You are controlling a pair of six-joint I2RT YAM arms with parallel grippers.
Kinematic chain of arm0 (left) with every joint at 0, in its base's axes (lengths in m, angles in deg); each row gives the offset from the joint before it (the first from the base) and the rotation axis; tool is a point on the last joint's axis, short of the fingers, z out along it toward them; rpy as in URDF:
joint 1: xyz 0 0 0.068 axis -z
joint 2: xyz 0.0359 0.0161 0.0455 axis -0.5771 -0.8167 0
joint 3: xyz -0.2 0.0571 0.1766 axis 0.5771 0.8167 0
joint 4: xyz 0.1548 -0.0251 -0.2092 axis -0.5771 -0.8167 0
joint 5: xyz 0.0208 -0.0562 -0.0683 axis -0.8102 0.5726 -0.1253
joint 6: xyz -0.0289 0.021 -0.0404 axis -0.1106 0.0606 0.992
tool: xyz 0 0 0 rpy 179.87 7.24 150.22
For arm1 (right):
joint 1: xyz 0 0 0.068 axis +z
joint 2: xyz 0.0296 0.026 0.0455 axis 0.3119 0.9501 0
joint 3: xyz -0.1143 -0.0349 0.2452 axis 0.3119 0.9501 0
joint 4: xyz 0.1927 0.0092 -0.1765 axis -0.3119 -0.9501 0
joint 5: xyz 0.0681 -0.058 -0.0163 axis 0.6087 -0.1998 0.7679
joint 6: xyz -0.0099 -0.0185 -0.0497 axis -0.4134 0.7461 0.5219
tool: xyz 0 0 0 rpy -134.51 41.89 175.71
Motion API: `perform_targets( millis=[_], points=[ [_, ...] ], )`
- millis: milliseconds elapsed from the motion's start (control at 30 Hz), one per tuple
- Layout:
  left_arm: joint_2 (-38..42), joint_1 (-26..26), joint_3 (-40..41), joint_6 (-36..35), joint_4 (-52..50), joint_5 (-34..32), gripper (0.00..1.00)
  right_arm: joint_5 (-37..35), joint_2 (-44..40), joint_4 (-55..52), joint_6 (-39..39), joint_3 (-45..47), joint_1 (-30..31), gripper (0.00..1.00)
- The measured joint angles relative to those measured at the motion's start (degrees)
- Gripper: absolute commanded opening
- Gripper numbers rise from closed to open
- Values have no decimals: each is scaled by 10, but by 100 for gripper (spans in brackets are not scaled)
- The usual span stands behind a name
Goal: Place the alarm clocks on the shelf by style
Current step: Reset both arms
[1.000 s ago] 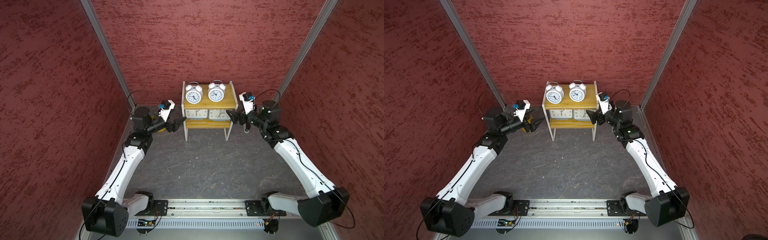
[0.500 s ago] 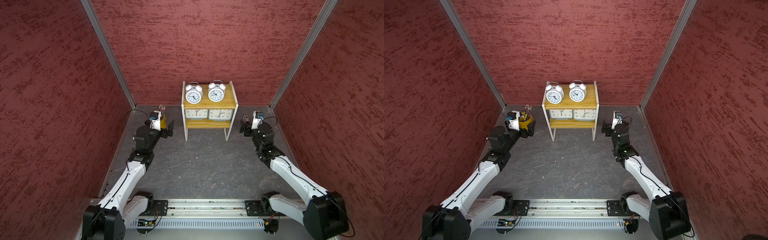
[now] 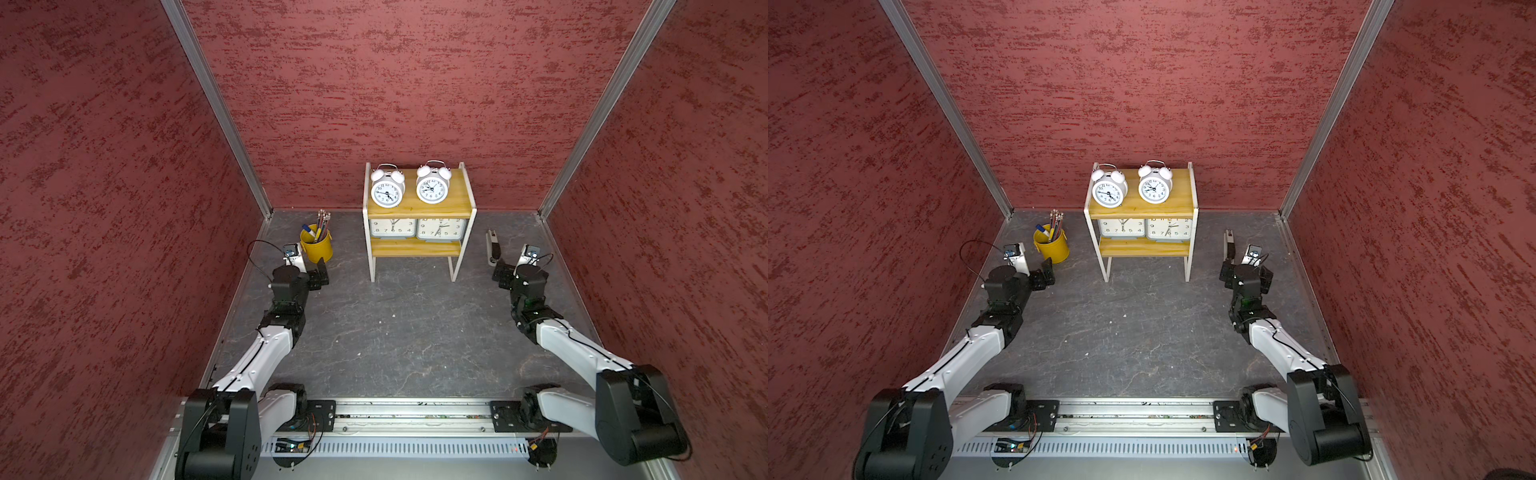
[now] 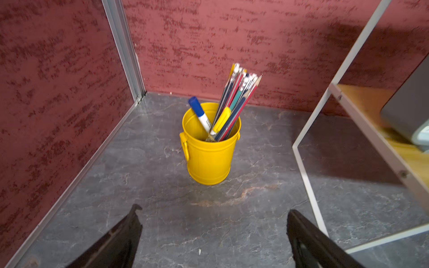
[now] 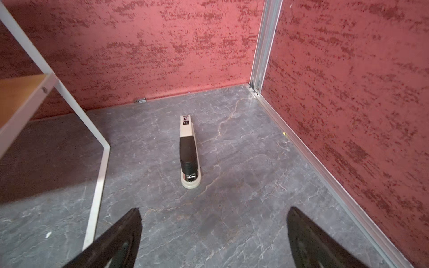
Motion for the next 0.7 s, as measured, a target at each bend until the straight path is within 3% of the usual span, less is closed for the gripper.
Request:
perform_targets(
  millis=[333, 700],
  points=[
    [-81, -62, 65, 11, 161, 119, 100, 75, 66, 97, 21, 26, -21, 98],
    [-191, -89, 96, 11, 349, 184, 100, 111, 98, 212, 67, 57, -24, 98]
  ],
)
